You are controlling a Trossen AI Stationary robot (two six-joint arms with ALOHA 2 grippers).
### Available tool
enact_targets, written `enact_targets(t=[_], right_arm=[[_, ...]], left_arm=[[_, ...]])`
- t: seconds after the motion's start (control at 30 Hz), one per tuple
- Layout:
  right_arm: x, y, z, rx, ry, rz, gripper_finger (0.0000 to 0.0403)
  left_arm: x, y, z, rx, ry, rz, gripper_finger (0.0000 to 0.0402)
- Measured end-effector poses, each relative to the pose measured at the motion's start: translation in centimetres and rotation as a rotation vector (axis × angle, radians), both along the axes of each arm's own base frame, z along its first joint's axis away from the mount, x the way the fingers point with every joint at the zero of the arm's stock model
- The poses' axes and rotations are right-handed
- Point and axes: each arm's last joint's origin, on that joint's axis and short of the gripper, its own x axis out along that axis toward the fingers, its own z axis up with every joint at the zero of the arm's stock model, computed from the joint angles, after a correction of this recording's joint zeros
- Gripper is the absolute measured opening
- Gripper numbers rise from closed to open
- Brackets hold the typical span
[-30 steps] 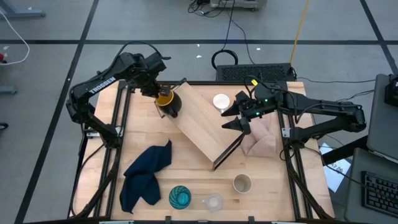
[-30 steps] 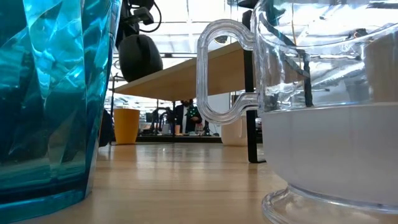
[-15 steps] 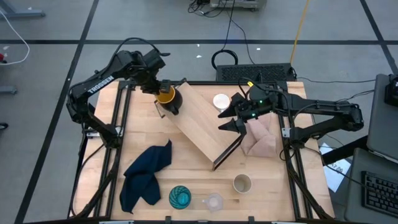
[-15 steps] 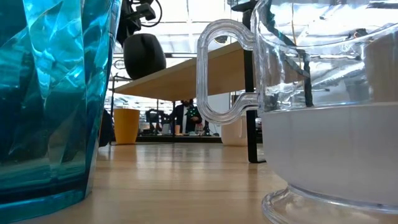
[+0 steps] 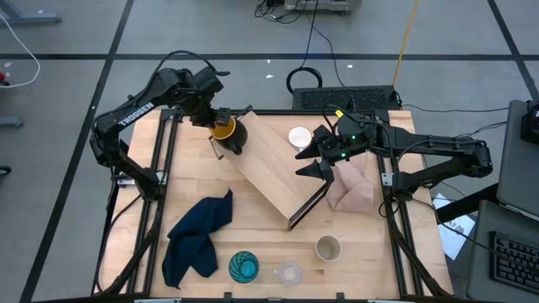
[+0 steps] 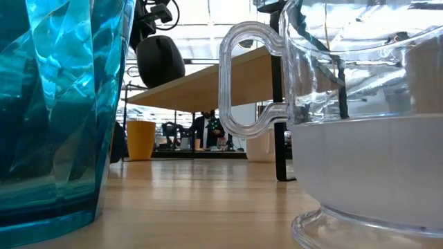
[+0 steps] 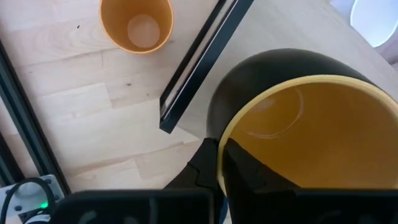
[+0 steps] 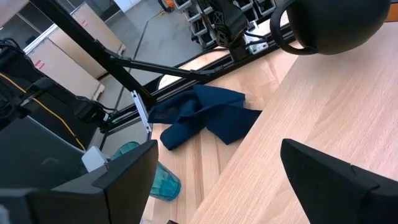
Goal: Stack small to large cups/mugs on shelf
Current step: Put the black mug on the shelf
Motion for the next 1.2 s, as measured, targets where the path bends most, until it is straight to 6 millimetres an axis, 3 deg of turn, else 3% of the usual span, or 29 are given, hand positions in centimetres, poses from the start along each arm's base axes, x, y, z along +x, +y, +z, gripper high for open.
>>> enact_targets(t=[0.3,1.2], right_arm=[[-0.02,0.0,-0.02,0.0,0.003,0.0,0.0331],[-0.06,0.01,-0.1,-0.001,0.011,0.003,0.0331]], left_arm=[[-0.02,-0.03,-0.01,-0.004,0.002,0.007,0.0028],[0.11,-0.12,-0.39,-0.049,0.029,0.01,0.0031]])
